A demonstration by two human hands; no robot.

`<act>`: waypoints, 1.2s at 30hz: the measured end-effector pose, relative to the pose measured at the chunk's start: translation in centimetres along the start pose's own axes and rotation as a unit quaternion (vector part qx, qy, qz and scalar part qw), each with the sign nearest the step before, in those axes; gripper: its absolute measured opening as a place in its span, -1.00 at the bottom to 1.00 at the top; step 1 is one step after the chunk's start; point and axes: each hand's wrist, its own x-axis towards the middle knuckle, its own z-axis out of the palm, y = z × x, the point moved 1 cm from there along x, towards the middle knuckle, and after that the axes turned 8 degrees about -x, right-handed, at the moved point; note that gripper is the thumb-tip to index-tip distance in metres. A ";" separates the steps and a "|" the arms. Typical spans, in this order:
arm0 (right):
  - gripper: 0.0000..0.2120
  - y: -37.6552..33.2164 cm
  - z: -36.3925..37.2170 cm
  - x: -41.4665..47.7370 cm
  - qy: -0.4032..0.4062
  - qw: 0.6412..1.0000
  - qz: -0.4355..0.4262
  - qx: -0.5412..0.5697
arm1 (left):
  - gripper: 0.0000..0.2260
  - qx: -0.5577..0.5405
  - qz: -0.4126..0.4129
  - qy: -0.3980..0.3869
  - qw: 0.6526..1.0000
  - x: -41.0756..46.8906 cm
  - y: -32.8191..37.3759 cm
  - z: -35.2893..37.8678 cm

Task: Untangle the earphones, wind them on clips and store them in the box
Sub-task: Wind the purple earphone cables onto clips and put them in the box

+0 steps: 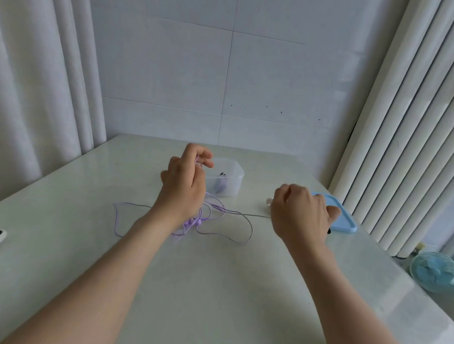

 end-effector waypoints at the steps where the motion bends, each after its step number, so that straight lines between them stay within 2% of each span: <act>1: -0.66 0.2 0.3 0.0 -0.022 0.998 -0.011 -0.056 | -0.73 -0.023 0.011 0.000 1.000 0.1 0.1 -0.1; 4: -0.76 0.7 0.3 -0.3 -0.080 0.985 -0.020 -0.153 | -0.83 -0.066 0.016 -0.034 0.997 0.1 0.6 -0.2; 6: -0.84 0.8 0.5 -0.2 -0.041 0.979 -0.058 -0.190 | -0.88 -0.081 0.007 -0.071 0.994 -0.1 0.9 0.0; 7: -0.90 0.8 0.8 -0.1 -0.004 0.982 -0.094 -0.166 | -0.91 -0.084 0.002 -0.091 0.992 -0.3 1.1 0.0; 8: -0.83 0.6 0.9 -0.2 0.038 0.985 -0.137 -0.100 | -0.93 -0.086 -0.003 -0.109 0.990 -0.4 1.4 0.1; 9: -0.67 0.2 0.9 -0.3 0.060 0.980 -0.190 0.002 | -0.92 -0.086 -0.004 -0.126 0.988 -0.5 1.7 0.2; 11: -0.45 -1.2 0.2 -1.2 0.035 0.937 -0.279 0.207 | -0.85 -0.083 -0.001 -0.156 0.984 -0.6 2.5 0.4; 12: -0.40 -2.1 -0.4 -1.9 0.005 0.916 -0.302 0.265 | -0.82 -0.082 -0.001 -0.167 0.982 -0.7 2.7 0.5; 14: -0.35 -3.2 -0.8 -3.1 -0.037 0.887 -0.323 0.328 | -0.82 -0.088 -0.002 -0.185 0.979 -0.9 3.0 0.6; 16: -0.36 -3.5 -0.6 -3.3 -0.048 0.884 -0.304 0.353 | -0.88 -0.104 0.005 -0.176 0.979 -0.8 2.9 0.7; 17: -0.38 -3.3 -0.4 -3.2 -0.051 0.891 -0.284 0.351 | -0.91 -0.105 0.007 -0.157 0.982 -0.7 2.8 0.7; 19: -0.50 -2.9 0.1 -2.6 -0.043 0.909 -0.254 0.327 | -0.83 -0.094 0.014 -0.107 0.990 -0.4 2.4 0.7; 22: -0.79 -2.3 0.2 -1.7 0.074 0.925 -0.282 0.244 | -0.81 -0.003 0.060 -0.090 0.994 -0.4 1.6 0.5; 24: -0.90 -2.0 0.1 -1.3 0.155 0.923 -0.296 0.193 | -0.82 0.091 0.100 -0.082 0.987 -0.3 0.5 0.5; 30: -0.91 -1.8 -1.6 -1.3 0.316 0.899 -0.267 0.146 | -0.84 0.278 0.145 0.013 0.950 -0.2 -0.6 0.3; 33: -0.90 -1.4 -1.6 -1.2 0.289 0.930 -0.202 0.106 | -0.89 0.267 0.129 0.038 0.954 0.0 -0.8 -0.1; 36: -0.87 -1.1 -0.8 -1.1 0.137 0.980 -0.146 0.017 | -0.79 0.155 0.069 0.000 0.985 0.0 -0.9 0.2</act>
